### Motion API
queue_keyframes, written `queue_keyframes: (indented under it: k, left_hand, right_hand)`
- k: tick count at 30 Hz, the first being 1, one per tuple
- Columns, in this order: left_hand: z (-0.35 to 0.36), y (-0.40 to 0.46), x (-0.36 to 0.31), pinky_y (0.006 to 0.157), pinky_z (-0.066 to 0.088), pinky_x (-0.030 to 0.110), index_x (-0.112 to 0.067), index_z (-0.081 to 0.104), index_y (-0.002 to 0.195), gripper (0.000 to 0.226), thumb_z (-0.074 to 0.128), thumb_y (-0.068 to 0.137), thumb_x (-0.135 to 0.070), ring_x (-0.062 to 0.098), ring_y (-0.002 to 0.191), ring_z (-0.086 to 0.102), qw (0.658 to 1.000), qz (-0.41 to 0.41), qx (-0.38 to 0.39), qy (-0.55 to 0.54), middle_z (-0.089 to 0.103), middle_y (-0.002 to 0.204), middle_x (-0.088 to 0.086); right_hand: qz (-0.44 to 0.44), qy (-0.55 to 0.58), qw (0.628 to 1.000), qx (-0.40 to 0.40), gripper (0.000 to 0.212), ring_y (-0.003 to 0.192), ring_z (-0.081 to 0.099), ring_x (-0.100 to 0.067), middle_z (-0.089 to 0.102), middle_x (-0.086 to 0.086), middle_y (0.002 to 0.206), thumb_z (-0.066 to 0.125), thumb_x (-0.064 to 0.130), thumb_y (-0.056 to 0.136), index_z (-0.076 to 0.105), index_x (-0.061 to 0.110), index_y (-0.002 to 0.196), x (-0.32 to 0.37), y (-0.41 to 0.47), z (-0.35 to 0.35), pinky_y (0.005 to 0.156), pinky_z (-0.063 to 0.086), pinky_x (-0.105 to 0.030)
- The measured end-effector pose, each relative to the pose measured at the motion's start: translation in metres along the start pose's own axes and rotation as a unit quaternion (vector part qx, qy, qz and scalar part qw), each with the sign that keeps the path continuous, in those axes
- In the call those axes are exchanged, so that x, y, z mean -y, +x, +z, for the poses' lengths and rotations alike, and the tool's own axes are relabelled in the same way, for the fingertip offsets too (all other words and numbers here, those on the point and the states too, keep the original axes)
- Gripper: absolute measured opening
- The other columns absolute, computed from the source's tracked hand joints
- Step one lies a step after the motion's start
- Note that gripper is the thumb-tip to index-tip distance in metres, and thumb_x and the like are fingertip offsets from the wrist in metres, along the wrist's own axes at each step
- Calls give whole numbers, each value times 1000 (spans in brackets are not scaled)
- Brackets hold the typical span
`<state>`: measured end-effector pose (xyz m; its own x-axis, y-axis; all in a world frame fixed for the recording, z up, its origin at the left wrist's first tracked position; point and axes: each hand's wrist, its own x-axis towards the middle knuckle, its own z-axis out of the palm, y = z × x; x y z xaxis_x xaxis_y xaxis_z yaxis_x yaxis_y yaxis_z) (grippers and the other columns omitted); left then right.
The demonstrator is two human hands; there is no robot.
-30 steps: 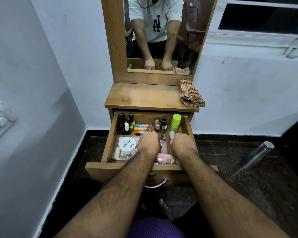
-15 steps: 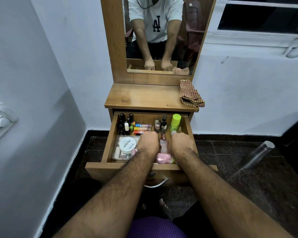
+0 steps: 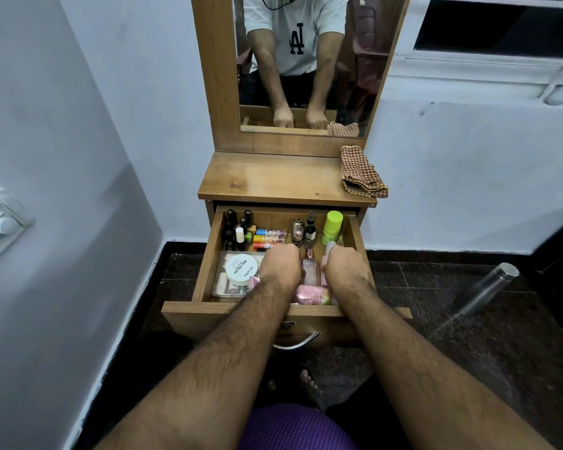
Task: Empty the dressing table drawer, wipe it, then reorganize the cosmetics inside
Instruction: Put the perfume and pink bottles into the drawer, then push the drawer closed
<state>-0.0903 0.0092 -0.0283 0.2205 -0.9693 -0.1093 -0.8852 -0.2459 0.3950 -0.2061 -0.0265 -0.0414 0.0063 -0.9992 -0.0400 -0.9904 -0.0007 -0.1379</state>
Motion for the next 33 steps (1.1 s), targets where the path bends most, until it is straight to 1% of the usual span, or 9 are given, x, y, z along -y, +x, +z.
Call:
queue_keyframes:
  k: [5,9,14,18,21,24,27,30,33]
  left_hand:
    - [-1,0,0,81,56,34,-12,72,97,16,77,83,-18,20,86,66,1000,-2,4,-4,71,92,6]
    - [0,-1,0,79,55,32,-12,72,97,15,76,84,-19,16,79,61,1000,-4,1,-7,70,90,4]
    - [-1,-2,0,82,57,35,-11,72,97,17,78,83,-19,20,85,66,1000,-2,0,-2,71,91,5]
    - [-1,-2,1,82,57,35,-11,72,98,18,77,83,-19,23,88,67,1000,2,-3,0,71,93,7]
    - [-1,-1,1,83,56,35,-12,72,98,16,75,84,-19,24,90,67,1000,9,-15,-4,71,94,7]
    - [-3,-1,0,84,56,36,-13,72,98,13,73,86,-18,24,92,68,999,27,-33,-9,71,95,7]
    - [-7,0,1,85,52,34,-15,71,103,18,72,88,-24,25,97,66,997,53,-49,-9,70,102,7]
    - [-15,-3,3,83,48,31,-17,71,106,21,69,90,-30,23,99,64,993,87,-77,-25,67,107,5]
    - [-25,-14,13,84,49,31,-18,72,105,24,66,91,-37,20,99,62,987,113,-104,-36,65,107,2]
  right_hand:
    - [-4,-7,1000,-5,25,76,59,-19,68,-5,96,56,24,97,64,14,118,0,-1,-2,56,45,-29]
    - [-5,-4,1000,2,26,78,58,-18,68,-5,98,57,26,97,63,15,120,0,-1,-5,59,46,-29]
    - [-1,-1,1000,1,25,84,63,-20,67,-6,97,57,26,98,63,16,119,0,-4,-6,64,54,-31]
    - [-10,7,1000,-4,22,83,63,-21,68,-6,95,56,25,97,64,15,115,-1,-5,-7,66,55,-32]
    - [-19,6,1000,-10,21,89,64,-22,68,-7,101,59,23,97,65,14,114,-1,-7,-13,72,54,-32]
    - [-24,6,1000,-17,20,95,64,-25,68,-10,106,58,20,97,66,11,113,-1,-8,-17,73,51,-34]
    - [-24,40,998,-43,18,89,64,-22,68,-8,101,60,20,96,67,11,110,0,-9,-20,70,52,-33]
    - [-76,92,989,-89,16,86,62,-23,67,-8,97,58,20,95,69,10,103,-2,-7,-26,71,49,-33]
    - [-125,160,969,-140,17,79,53,-18,66,-6,93,57,23,95,69,11,97,-8,-7,-34,71,42,-28]
